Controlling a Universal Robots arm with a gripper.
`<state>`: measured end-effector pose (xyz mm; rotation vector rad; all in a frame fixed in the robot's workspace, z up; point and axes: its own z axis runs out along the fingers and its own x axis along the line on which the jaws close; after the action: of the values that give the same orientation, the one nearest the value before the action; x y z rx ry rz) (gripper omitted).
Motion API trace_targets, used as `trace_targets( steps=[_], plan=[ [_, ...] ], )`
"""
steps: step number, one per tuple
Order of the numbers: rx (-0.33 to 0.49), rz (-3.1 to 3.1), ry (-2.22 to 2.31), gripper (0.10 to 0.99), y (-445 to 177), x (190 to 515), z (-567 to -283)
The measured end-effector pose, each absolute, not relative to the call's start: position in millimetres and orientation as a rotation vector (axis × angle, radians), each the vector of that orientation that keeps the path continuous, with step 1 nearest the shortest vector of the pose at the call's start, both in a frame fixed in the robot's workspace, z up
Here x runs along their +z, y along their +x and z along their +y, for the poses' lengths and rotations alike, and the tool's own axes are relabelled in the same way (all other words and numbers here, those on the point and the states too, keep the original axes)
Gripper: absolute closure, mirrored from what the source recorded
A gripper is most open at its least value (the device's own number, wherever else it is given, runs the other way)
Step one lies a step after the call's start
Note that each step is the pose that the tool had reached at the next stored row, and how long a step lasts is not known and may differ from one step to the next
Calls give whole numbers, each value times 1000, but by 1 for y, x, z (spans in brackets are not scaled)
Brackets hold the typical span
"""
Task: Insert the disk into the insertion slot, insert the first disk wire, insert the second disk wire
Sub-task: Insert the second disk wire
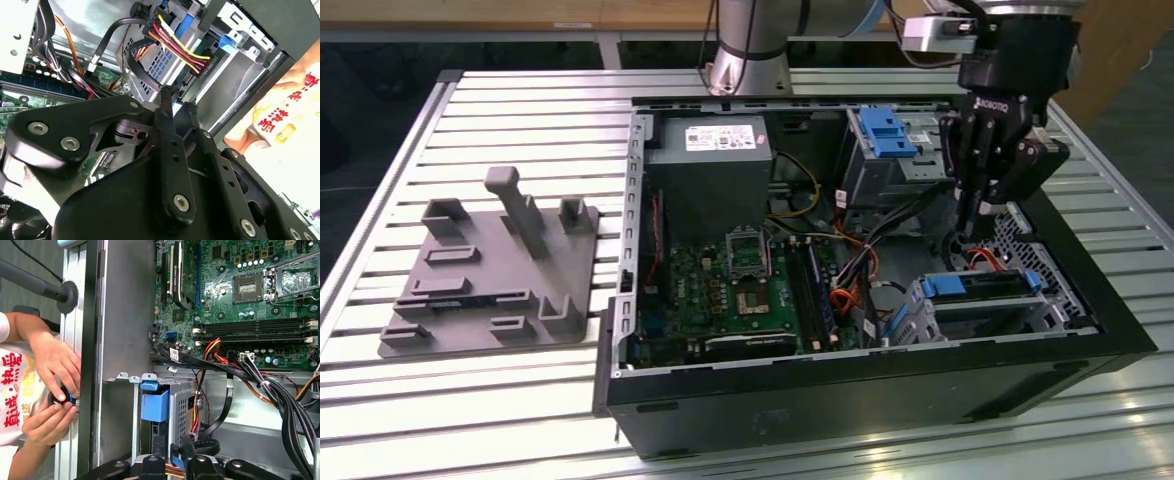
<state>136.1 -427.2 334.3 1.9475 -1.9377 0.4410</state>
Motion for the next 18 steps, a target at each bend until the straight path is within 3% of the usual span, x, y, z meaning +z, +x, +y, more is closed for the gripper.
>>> trace_targets(
  steps=[18],
  plan=[
    [444,-1936,1943,820,138,328,-426]
  ],
)
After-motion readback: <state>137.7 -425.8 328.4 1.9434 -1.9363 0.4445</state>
